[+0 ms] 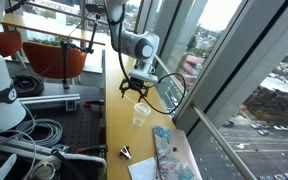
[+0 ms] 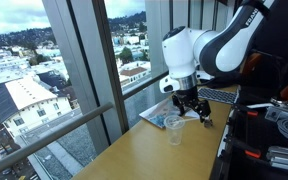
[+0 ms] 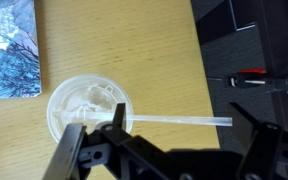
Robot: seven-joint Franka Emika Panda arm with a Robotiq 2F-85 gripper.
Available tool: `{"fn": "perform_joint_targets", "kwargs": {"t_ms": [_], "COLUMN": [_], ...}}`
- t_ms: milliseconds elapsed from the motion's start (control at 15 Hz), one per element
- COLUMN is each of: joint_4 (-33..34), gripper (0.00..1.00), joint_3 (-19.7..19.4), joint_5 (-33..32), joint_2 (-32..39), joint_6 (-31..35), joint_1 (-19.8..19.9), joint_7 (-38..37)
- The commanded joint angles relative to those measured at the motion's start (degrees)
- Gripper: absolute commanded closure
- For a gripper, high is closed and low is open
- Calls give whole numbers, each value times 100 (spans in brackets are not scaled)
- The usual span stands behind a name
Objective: Put the straw inside the plastic cup
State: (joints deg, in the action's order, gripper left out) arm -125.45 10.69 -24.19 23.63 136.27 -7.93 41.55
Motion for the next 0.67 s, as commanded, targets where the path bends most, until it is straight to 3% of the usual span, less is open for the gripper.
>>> {"fn": "perform_joint_targets", "kwargs": {"t_ms": [0, 600], "joint_4": [272, 1054], "gripper": [0, 0], "joint_3": [-68, -127], "joint_5": [-72, 75], "joint_2": [38, -89], "joint_6": [-138, -422], "joint_1": [-88, -11], "joint_7": [-162, -236]}}
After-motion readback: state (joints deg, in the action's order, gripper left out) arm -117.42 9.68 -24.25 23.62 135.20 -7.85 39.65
